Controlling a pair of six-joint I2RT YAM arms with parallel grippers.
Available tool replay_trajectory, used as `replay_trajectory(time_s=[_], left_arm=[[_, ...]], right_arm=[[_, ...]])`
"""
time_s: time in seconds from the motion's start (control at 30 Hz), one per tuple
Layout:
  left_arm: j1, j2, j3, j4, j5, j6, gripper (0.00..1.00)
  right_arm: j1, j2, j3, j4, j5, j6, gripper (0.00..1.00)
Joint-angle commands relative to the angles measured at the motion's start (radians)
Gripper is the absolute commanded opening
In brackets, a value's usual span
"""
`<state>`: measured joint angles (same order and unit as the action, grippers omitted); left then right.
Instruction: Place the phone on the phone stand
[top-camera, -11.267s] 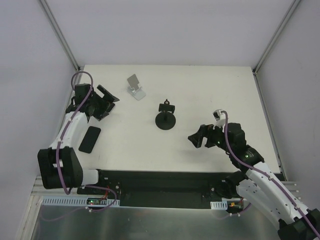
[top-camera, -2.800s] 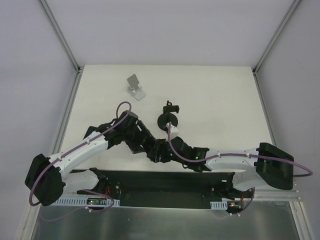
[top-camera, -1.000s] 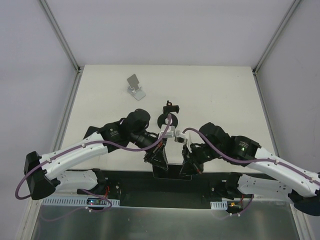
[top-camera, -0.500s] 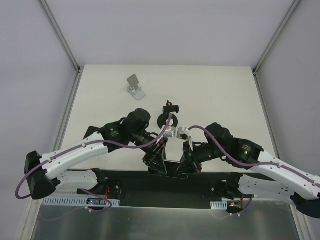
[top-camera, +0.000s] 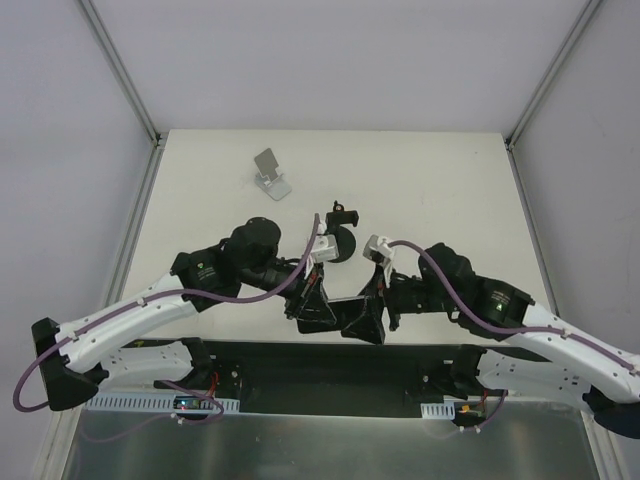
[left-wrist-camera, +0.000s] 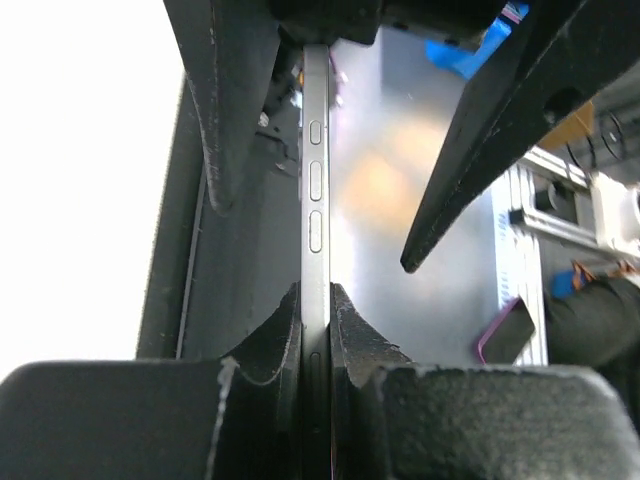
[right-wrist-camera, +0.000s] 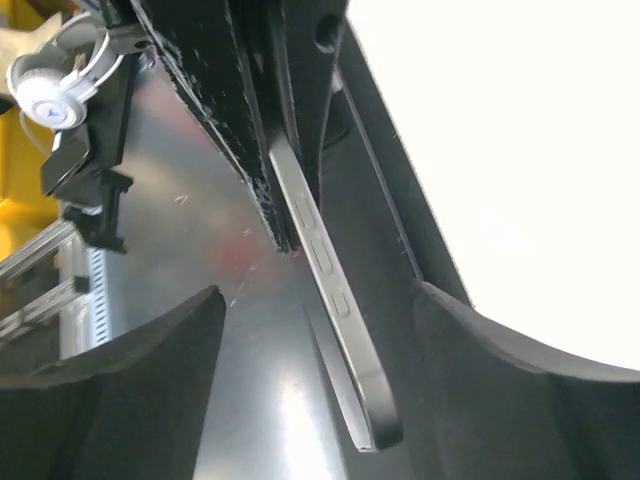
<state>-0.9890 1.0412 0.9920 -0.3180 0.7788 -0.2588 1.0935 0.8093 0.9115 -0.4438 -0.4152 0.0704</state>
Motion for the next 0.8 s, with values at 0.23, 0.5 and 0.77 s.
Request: replay_trajectory(time_s=[0.23,0.5,0.77], left_arm=[[-0.007,-0.236,-0.099,0.489,-0.298,-0.302,0.0],[-0.007,-0.306,-0.271,0.724,-0.394,-0.413,0.0],[-0.007,-0.313,-0.3,0.8,-0.372,-0.439,0.0]], right_arm=[[0.0,-0.199,-0.229,0.52,0.259,0.225,0.91],[0.0,-0.179,-0.283,0.74,0.28,0.313,0.77],[0.002,-0.199,-0.335,0.878,0.34,0.345,0.5]])
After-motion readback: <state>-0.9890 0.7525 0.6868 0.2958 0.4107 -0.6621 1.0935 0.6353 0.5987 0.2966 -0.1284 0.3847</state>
